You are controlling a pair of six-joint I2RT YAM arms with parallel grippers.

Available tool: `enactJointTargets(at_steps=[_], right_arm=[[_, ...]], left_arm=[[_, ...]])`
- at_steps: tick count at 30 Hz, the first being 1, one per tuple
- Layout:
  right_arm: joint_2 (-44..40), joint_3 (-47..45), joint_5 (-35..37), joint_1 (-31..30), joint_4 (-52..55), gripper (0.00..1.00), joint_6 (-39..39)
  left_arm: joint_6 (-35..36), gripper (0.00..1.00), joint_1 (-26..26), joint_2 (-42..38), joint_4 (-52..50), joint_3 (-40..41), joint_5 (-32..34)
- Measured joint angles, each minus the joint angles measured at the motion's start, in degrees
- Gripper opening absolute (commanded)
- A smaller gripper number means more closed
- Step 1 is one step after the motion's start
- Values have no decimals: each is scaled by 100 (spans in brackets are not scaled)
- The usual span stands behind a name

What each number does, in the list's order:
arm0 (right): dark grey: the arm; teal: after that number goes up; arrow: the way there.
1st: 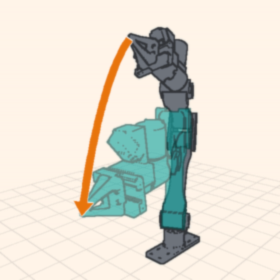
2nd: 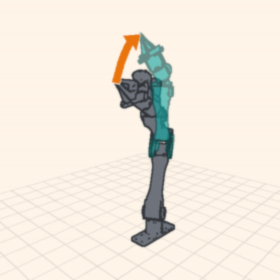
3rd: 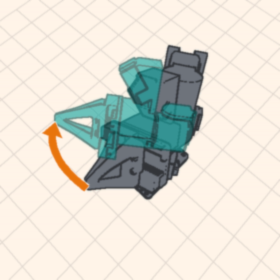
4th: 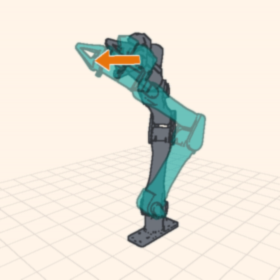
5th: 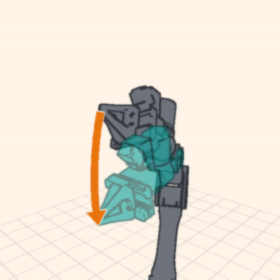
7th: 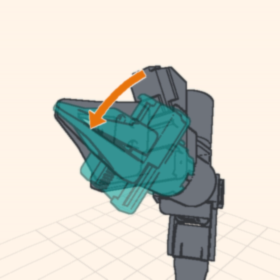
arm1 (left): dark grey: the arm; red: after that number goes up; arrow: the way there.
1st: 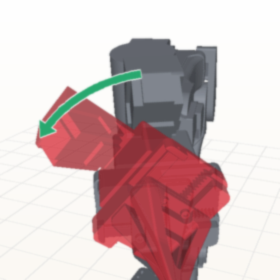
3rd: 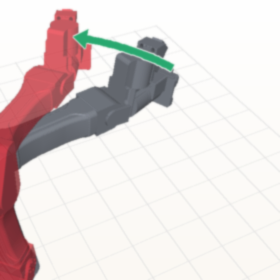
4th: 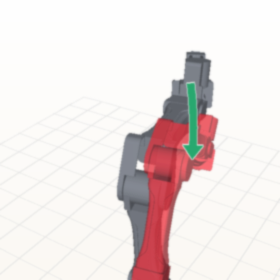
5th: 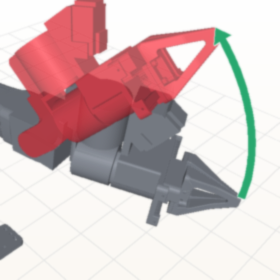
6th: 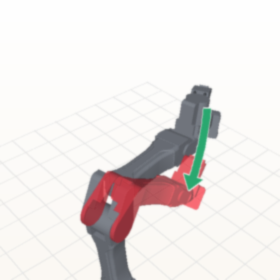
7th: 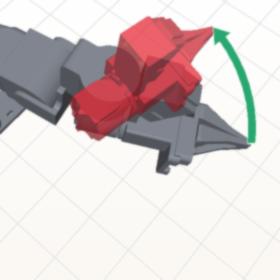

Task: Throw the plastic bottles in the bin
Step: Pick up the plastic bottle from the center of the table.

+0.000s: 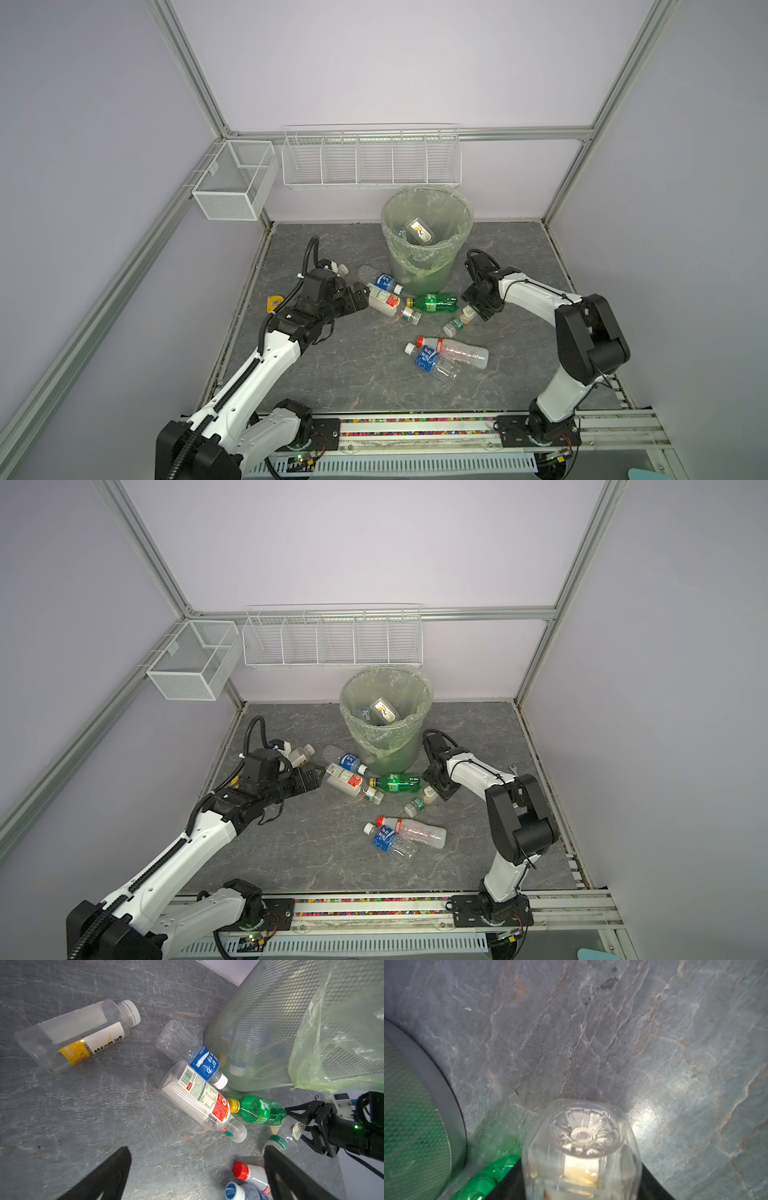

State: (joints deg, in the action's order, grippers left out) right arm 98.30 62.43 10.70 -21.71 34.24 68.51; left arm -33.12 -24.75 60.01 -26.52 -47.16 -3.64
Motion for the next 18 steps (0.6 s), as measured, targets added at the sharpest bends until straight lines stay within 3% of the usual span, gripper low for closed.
enactJointTargets(at_steps=[18], right_arm=[[-859, -138, -105, 481, -103, 58, 22]], left_arm=[[-24, 99, 0, -50, -35, 0, 59]])
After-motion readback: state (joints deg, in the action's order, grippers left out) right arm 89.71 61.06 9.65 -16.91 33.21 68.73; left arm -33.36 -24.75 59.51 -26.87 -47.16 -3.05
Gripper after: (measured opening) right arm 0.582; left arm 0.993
